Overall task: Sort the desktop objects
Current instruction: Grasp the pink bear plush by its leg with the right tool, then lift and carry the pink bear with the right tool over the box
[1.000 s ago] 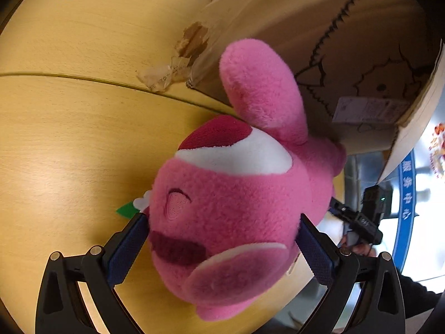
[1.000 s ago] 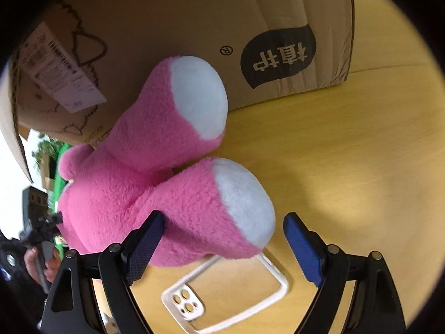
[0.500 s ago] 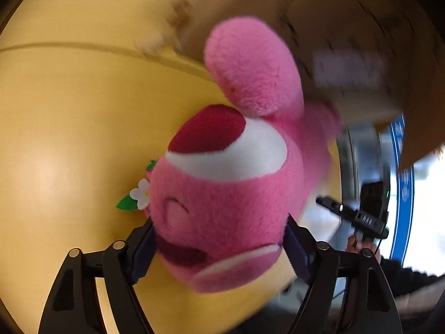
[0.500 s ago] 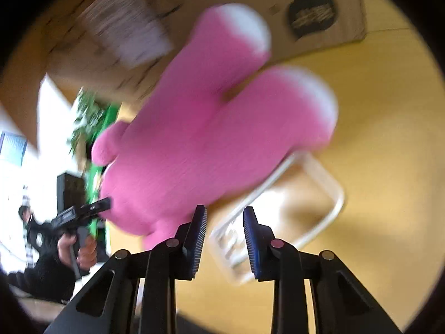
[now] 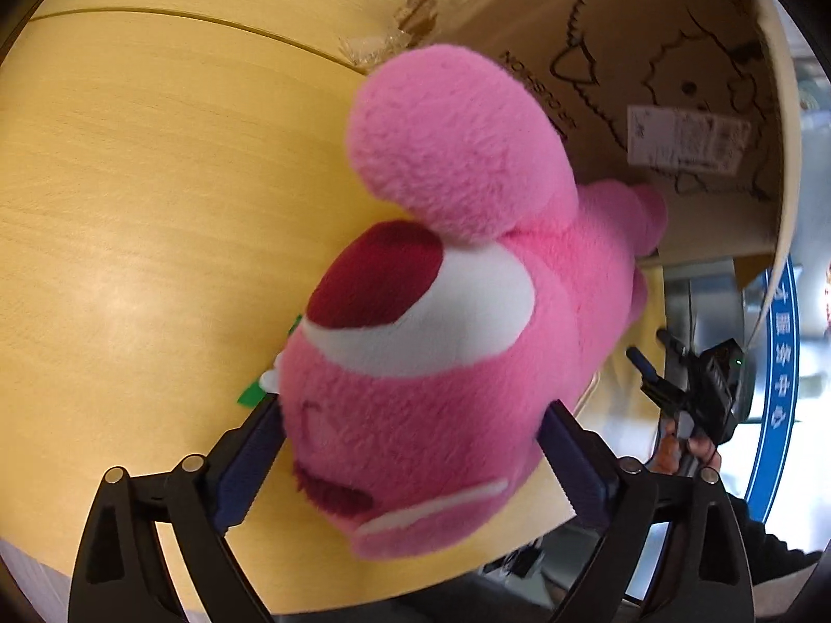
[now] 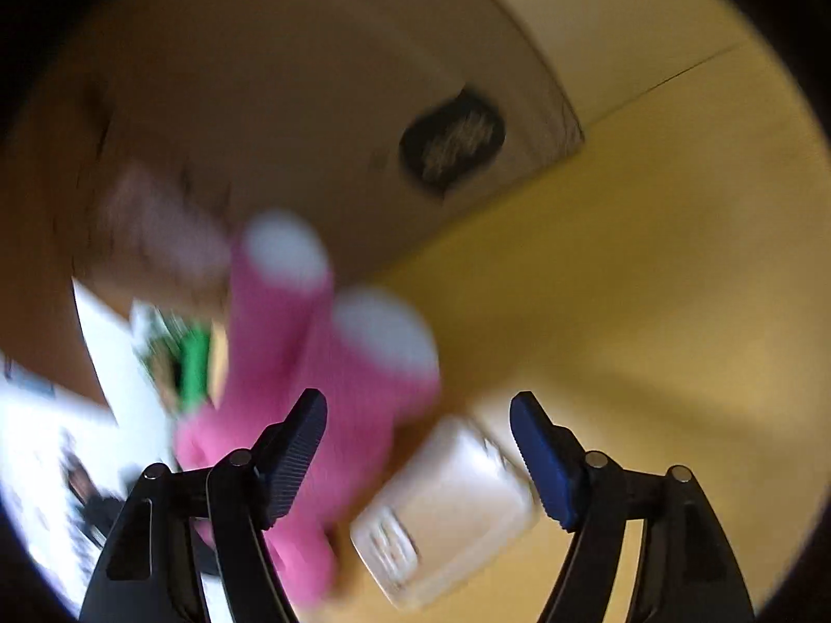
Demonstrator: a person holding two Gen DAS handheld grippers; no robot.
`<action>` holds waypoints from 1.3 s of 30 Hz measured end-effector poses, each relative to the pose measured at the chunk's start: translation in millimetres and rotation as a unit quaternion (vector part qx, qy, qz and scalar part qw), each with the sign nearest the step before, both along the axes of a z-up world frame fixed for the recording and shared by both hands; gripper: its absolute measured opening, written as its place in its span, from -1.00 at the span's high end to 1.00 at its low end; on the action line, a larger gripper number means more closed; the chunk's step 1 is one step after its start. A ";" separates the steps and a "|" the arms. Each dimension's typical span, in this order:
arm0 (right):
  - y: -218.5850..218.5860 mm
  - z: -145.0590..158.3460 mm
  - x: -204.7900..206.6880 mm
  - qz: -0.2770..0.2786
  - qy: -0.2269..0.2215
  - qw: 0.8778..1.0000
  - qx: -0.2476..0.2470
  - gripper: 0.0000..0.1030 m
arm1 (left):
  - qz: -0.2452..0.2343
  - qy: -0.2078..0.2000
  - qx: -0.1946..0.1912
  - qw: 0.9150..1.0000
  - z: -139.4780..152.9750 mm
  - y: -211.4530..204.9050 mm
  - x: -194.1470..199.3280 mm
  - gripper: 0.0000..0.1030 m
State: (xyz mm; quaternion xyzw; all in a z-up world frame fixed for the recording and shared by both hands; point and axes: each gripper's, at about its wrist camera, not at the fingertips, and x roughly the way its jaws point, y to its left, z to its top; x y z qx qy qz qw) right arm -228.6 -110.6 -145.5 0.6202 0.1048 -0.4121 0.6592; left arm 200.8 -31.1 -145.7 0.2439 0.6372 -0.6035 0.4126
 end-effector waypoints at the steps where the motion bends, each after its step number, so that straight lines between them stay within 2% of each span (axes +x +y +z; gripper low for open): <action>1: -8.1 -5.2 0.3 -0.004 -0.007 1.000 0.000 -0.45 | 0.005 0.000 0.000 1.000 -2.7 -1.5 4.9 -0.94; 3: -21.0 -14.8 3.8 0.005 -0.020 1.000 0.006 -0.46 | 0.015 0.001 0.000 1.000 -8.0 -4.6 15.4 -0.97; 6: -29.4 -26.0 18.8 0.035 -0.033 0.999 0.015 -0.45 | 0.035 0.007 -0.001 0.999 -15.3 -8.8 59.0 -1.00; 7: -30.1 -27.5 24.4 0.049 -0.034 0.998 0.015 -0.45 | 0.039 0.008 -0.001 0.999 -16.8 -9.4 60.5 -1.00; 8: -29.0 -28.8 30.2 0.064 -0.030 0.997 0.018 -0.34 | 0.041 0.009 -0.002 0.999 -17.8 -9.8 63.7 -1.00; 9: -27.1 -30.0 36.2 0.079 -0.024 0.996 0.022 -0.02 | 0.041 0.009 -0.004 0.999 -18.4 -11.9 64.9 -1.00; 14: 17.0 -24.1 27.8 0.075 -0.018 0.996 0.038 0.10 | 0.042 0.014 -0.010 0.999 -20.7 -20.6 81.4 -1.00; 16: 35.6 -21.4 23.4 0.071 -0.017 0.996 0.045 0.12 | 0.025 0.022 -0.011 0.999 -21.7 -22.1 82.9 -0.95; 22: 87.9 -14.9 10.1 0.059 -0.013 0.996 0.063 0.12 | -0.043 0.017 -0.004 0.999 -21.3 -29.5 55.5 -0.85; 24: 96.5 -16.7 5.5 0.053 -0.012 0.996 0.069 0.01 | -0.065 0.015 0.002 0.998 -19.7 -24.7 53.0 -0.85; 28: 83.0 -27.5 0.4 0.057 -0.011 0.995 0.079 -0.22 | -0.080 0.002 -0.001 0.997 -14.7 -27.1 49.9 -0.88; 29: 75.2 -29.7 3.3 0.062 -0.013 0.995 0.081 -0.28 | -0.079 -0.002 -0.001 0.997 -15.3 -31.3 48.5 -0.94; 32: 61.1 -36.9 10.8 0.088 -0.009 0.992 0.090 -0.30 | -0.080 0.003 -0.002 0.997 -20.5 -45.4 42.4 -0.99; 36: 56.5 -35.4 15.5 0.096 0.007 0.991 0.093 0.08 | -0.069 0.030 -0.003 0.997 -30.2 -55.0 41.3 -1.00; 37: 56.6 -33.4 14.8 0.096 0.008 0.991 0.091 0.11 | -0.062 0.036 -0.009 0.997 -31.2 -54.4 42.4 -0.99; 38: 58.0 -28.7 15.2 0.094 0.009 0.992 0.088 0.17 | -0.060 0.037 -0.010 0.997 -31.2 -53.3 42.0 -0.92; 39: 59.3 -24.4 15.1 0.093 0.010 0.992 0.087 0.22 | -0.062 0.037 -0.011 0.997 -30.6 -52.4 39.6 -0.77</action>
